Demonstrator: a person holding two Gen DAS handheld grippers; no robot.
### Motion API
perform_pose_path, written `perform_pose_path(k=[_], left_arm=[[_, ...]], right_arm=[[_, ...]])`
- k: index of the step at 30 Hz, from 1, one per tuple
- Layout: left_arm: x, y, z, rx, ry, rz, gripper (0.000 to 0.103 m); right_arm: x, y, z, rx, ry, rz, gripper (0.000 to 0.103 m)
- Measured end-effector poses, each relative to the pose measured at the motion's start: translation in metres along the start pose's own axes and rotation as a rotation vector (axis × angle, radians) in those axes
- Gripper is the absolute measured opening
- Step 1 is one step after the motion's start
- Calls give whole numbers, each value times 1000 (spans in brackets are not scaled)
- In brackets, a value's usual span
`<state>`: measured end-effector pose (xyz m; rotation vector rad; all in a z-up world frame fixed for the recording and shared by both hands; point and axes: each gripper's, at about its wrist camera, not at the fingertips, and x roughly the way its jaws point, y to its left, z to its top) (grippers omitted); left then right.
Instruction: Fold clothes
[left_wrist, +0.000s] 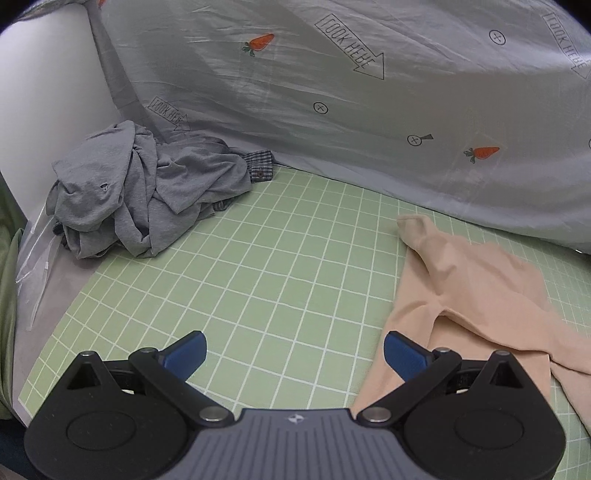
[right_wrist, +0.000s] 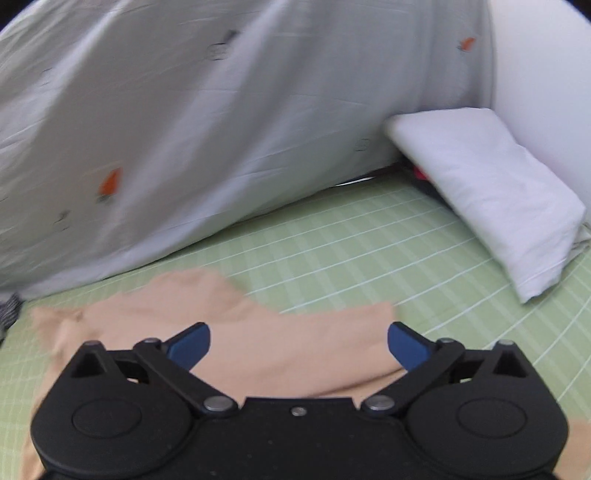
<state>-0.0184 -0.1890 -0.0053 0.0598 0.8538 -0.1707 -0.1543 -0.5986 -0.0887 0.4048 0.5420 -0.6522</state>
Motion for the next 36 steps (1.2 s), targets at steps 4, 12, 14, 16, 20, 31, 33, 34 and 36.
perform_pose_path(k=[4, 12, 14, 16, 20, 31, 33, 34, 36], left_arm=[[2, 31, -14, 13, 9, -64, 101], [0, 87, -33, 93, 29, -183, 101], [-2, 97, -35, 126, 27, -205, 101], [-3, 107, -40, 157, 36, -232, 101], [0, 127, -52, 205, 76, -268, 101], [-7, 169, -57, 187, 70, -293, 101], [-8, 174, -55, 164, 60, -291, 101], [-8, 175, -55, 155, 58, -291, 101], [-7, 175, -53, 143, 57, -291, 101]], right_arm=[[-30, 56, -38, -21, 60, 88, 103], [-84, 161, -140, 2, 190, 171, 103], [-92, 180, -161, 1, 255, 192, 103], [-101, 199, -177, -26, 277, 184, 103], [-114, 232, -202, -88, 294, 144, 86], [-132, 259, -217, -165, 287, 189, 4], [-137, 258, -212, -172, 269, 195, 1], [-140, 257, -210, -175, 260, 198, 1], [-145, 256, -205, -182, 242, 203, 1]])
